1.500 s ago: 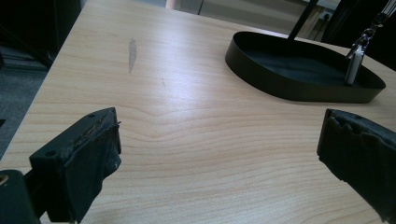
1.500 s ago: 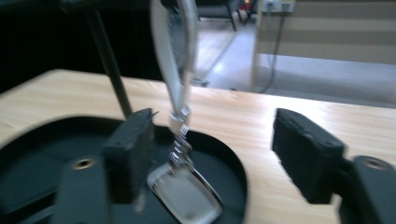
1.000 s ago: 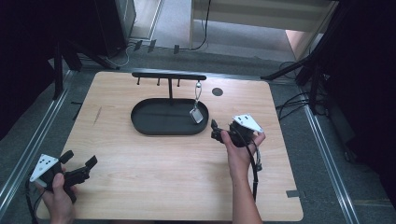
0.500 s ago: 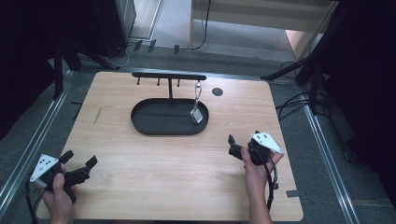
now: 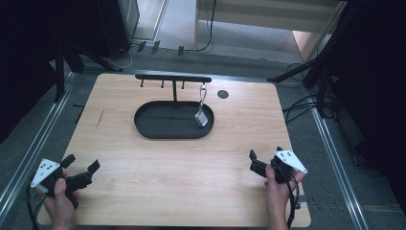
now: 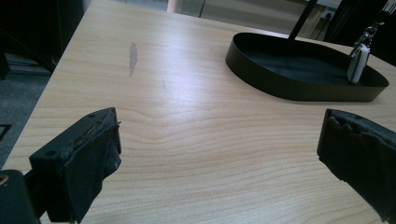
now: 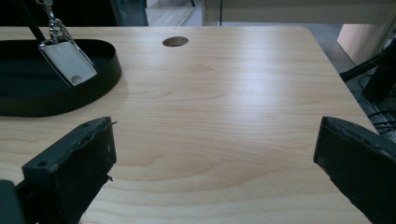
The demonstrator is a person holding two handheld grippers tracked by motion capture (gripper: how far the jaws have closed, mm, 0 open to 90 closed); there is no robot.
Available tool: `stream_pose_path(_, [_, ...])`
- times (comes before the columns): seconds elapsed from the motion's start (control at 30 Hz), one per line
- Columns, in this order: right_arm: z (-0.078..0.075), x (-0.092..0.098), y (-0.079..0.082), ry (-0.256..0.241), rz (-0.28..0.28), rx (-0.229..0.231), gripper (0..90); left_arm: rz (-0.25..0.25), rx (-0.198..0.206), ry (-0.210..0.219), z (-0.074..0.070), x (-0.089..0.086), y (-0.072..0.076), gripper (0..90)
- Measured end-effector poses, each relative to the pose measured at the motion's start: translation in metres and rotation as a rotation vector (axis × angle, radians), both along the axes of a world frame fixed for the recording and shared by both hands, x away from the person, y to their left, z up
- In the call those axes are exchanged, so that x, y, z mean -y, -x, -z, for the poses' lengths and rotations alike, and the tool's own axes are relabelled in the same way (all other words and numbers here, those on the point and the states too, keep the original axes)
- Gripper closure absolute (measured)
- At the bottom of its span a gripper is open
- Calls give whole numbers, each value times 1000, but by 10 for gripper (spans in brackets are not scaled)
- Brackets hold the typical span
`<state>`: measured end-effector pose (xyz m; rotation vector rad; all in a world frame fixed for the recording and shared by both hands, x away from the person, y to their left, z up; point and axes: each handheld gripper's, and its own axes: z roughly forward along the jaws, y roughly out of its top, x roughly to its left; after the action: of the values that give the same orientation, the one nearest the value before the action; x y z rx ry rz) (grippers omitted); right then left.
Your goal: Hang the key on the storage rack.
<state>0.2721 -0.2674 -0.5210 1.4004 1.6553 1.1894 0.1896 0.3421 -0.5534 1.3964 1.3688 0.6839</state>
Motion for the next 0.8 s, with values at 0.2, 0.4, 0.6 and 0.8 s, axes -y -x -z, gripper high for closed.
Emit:
stream_pose_path(0.2, [6,21,9,-1,34,-4,0,-2,2,-1,0,0,0,0])
stream_pose_path(0.4, [8,40,17,-7,73,-4,0,-4,3,-2,0,1,0,0])
stream_pose_path(0.6, [8,57,26,-4,104,4,0,-4,4,-6,0,1,0,0])
stream_pose_path(0.8, [9,80,39,-9,147,9,0,-4,4,-12,0,2,0,0])
